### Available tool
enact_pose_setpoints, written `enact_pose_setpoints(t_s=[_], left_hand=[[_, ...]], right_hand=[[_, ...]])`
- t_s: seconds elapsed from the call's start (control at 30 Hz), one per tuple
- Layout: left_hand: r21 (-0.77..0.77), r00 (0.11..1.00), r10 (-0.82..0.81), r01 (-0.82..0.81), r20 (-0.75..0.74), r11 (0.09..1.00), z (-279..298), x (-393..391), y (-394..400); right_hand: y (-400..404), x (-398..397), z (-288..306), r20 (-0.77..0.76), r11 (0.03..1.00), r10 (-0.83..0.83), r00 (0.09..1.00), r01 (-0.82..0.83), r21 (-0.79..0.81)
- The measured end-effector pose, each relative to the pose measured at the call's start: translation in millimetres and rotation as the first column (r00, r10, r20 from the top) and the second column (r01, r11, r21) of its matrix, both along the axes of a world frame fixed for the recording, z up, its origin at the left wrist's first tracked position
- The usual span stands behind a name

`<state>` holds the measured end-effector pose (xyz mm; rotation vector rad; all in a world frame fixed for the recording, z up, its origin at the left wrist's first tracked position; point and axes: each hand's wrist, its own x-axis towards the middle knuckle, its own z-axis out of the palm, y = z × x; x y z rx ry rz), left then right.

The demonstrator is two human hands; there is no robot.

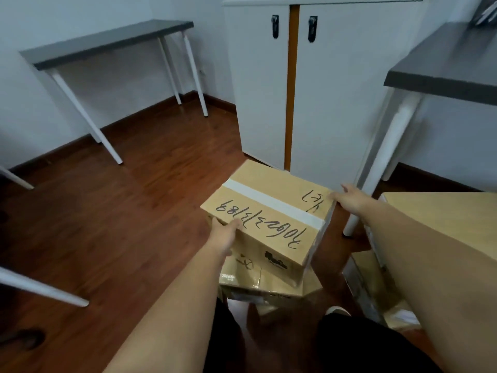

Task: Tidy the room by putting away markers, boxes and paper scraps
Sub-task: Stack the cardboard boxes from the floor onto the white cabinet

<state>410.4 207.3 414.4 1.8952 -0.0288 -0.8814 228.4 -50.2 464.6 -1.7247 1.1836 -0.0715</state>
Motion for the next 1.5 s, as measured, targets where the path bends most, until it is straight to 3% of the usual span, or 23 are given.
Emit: enact_pose_setpoints(t_s=[0.1, 0.2, 0.33, 0.5, 0.67, 0.87, 1.03, 1.2, 1.33, 1.5], left_hand=[[-0.065, 0.993, 0.037, -0.045, -0.11, 0.997, -24.2, -15.4, -14.1], [-0.028, 0.979, -0.009, 0.003, -0.201, 1.0, -26.6, -39.2, -20.5], [-0.073, 0.975, -0.076, 0.062, -0.208, 0.995, -29.4, -26.1, -23.7], [0.014, 0.997, -0.072, 0.072, -0.021, 0.997, -27.3, 30.2, -33.0], [0.158, 0.978, -0.097, 0.068, 0.184, 0.985, -14.6, 47.6, -47.0], [0.313, 0.952, -0.254, 0.192, 0.171, 0.93, -5.0, 50.1, -48.5], [0.104, 0.957, -0.291, 0.288, 0.016, 0.952, -5.3, 48.0, -62.6], [-0.062, 0.938, -0.328, 0.323, -0.112, 0.944, -6.8, 23.3, -93.2], [-0.148, 0.924, -0.36, 0.341, -0.129, 0.928, -12.3, 18.9, -129.9], [-0.207, 0.929, -0.345, 0.314, -0.134, 0.927, -17.6, 40.2, -163.2]], right_hand=[[-1.2, 17.1, -16.2, 0.028, 0.996, -0.04, 0.999, 0.037, 0.077], [-5.6, 25.2, -30.1, 0.014, 0.997, -0.07, 0.997, 0.069, 0.047], [-10.4, 31.6, -31.4, -0.088, 0.999, -0.014, 0.996, 0.017, 0.038], [-1.1, 51.3, -28.7, -0.199, 0.999, 0.045, 0.979, -0.041, 0.024], [2.3, 65.2, -35.8, -0.164, 0.994, 0.065, 0.984, -0.05, 0.094], [3.7, 64.8, -44.3, -0.154, 0.998, 0.07, 0.986, -0.069, 0.014], [-10.8, 61.9, -30.1, -0.133, 0.998, -0.005, 0.991, -0.003, -0.059], [-36.0, 44.2, -39.4, -0.001, 0.973, -0.229, 0.973, 0.229, -0.017], [-59.9, 36.0, -44.4, 0.034, 0.944, -0.316, 0.948, 0.318, -0.089], [-79.0, 38.7, -52.5, 0.173, 0.925, -0.378, 0.91, 0.38, 0.023]])
